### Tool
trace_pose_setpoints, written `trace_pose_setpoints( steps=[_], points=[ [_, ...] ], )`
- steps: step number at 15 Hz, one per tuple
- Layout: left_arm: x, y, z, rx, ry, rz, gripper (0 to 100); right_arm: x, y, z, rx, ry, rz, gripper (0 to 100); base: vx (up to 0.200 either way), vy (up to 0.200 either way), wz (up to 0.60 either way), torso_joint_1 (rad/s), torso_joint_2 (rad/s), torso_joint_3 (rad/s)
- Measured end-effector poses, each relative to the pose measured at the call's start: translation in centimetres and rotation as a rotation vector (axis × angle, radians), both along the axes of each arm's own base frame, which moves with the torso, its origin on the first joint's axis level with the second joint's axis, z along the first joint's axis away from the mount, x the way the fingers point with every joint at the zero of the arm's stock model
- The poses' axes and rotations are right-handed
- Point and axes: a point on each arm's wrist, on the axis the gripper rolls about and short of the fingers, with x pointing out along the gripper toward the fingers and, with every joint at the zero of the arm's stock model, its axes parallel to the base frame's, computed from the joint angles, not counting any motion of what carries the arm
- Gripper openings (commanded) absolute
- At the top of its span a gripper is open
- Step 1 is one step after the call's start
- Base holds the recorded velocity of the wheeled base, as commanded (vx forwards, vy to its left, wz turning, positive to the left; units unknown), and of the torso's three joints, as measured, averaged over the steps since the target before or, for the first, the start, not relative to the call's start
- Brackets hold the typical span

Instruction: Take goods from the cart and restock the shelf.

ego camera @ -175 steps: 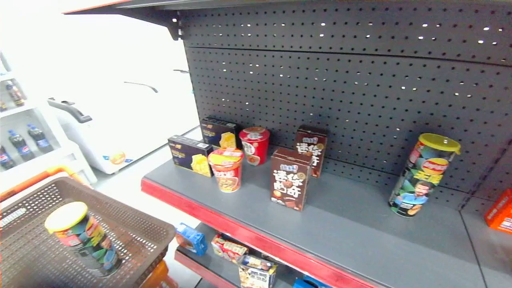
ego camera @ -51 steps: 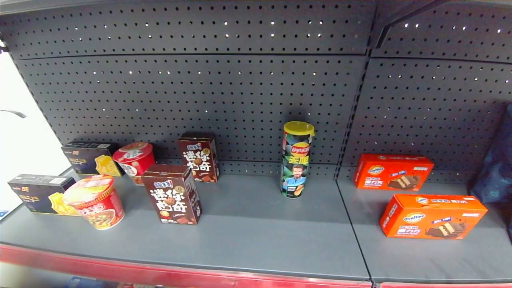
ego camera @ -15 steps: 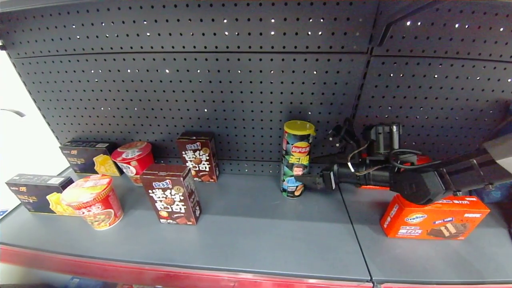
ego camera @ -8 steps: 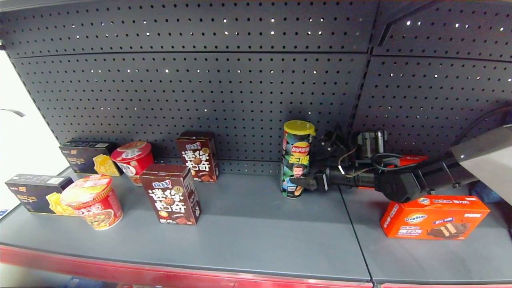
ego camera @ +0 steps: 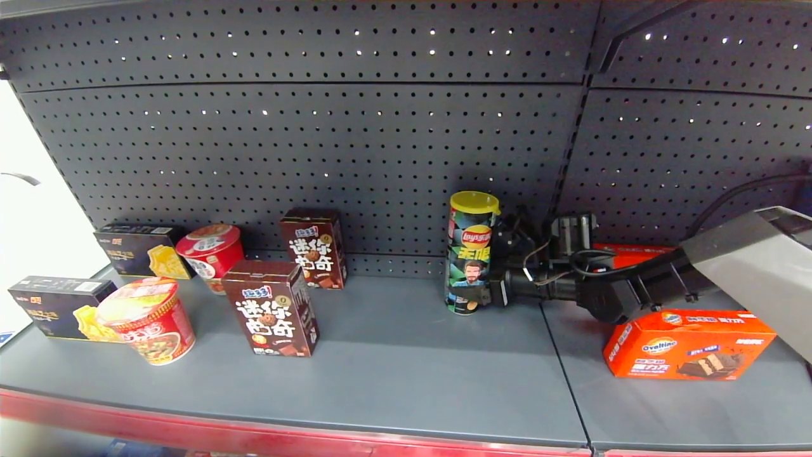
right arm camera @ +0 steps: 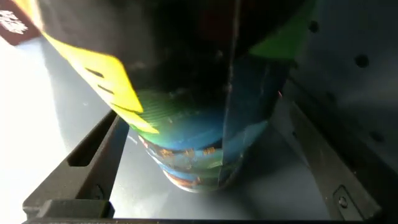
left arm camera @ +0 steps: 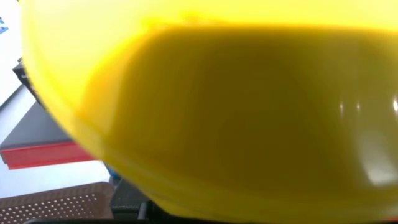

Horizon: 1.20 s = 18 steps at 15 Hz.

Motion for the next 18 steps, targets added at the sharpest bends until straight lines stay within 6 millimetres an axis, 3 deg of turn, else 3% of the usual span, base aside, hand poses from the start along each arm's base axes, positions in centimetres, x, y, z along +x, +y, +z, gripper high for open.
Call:
trace_pose_setpoints(
  steps=[2, 3, 10, 18],
  points=[
    [0.0, 0.0, -0.1, 0.002, 0.001, 0.002, 0, 0.2, 0.0, -0.2, 0.007, -0.003, 0.013, 100, 0.000, 0.000, 0.00, 0.000, 0.00, 0.000],
    [0.0, 0.0, -0.1, 0.002, 0.000, 0.002, 0, 0.3, 0.0, -0.2, 0.009, -0.007, 0.014, 0, 0.000, 0.000, 0.00, 0.000, 0.00, 0.000],
    [-0.2, 0.0, -0.1, 0.001, -0.009, 0.011, 0, -0.5, 0.4, 0.4, 0.025, 0.004, 0.011, 0, 0.000, 0.000, 0.00, 0.000, 0.00, 0.000],
    [-0.1, 0.0, -0.8, 0.004, 0.002, 0.025, 0, -7.5, -0.5, 3.2, 0.015, -0.011, 0.008, 0, 0.000, 0.000, 0.00, 0.000, 0.00, 0.000]
  ],
)
